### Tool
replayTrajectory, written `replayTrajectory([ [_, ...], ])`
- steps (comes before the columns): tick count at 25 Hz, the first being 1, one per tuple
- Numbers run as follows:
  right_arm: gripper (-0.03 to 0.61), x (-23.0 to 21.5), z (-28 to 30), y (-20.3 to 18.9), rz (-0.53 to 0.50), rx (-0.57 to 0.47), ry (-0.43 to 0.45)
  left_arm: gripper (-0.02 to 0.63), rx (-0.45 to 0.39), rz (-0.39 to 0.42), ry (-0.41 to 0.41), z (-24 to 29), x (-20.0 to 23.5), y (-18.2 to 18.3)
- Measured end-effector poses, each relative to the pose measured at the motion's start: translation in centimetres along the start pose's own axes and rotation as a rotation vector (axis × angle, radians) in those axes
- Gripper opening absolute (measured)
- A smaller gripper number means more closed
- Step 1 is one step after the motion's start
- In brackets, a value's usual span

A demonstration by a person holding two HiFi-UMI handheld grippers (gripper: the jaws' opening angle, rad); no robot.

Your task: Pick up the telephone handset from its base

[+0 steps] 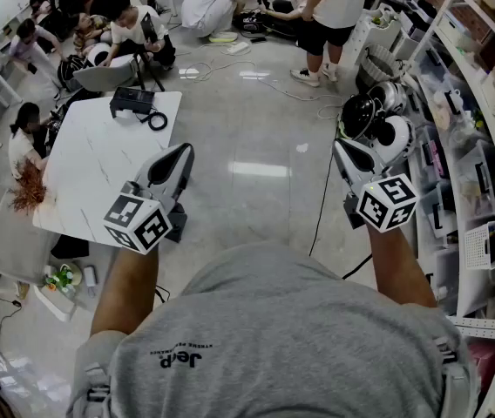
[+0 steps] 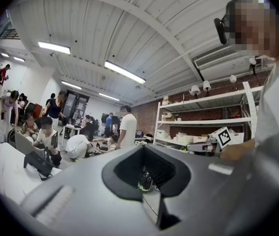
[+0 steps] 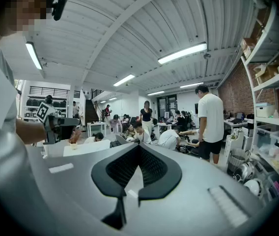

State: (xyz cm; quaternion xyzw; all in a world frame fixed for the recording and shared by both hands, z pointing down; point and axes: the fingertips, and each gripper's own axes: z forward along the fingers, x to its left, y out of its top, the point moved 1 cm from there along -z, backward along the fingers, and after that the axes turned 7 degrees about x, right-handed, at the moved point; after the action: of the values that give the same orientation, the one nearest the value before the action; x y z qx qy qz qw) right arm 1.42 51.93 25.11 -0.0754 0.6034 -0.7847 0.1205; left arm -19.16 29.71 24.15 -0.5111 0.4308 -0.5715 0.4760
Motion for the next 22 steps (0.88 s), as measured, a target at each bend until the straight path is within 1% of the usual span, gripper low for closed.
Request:
replayTrajectory([
  [14, 0.005, -1.2, 0.2, 0.0, 0.007, -0.013, -0.003, 0.058, 0.001, 0.005, -0.007, 1.4, -0.3, 0.0],
  [22, 0.006, -2.8, -0.6, 0.1, 0.009, -0.032, 0.008, 0.058, 0.003, 0.009, -0.002, 2.7, -1.7, 0.3],
])
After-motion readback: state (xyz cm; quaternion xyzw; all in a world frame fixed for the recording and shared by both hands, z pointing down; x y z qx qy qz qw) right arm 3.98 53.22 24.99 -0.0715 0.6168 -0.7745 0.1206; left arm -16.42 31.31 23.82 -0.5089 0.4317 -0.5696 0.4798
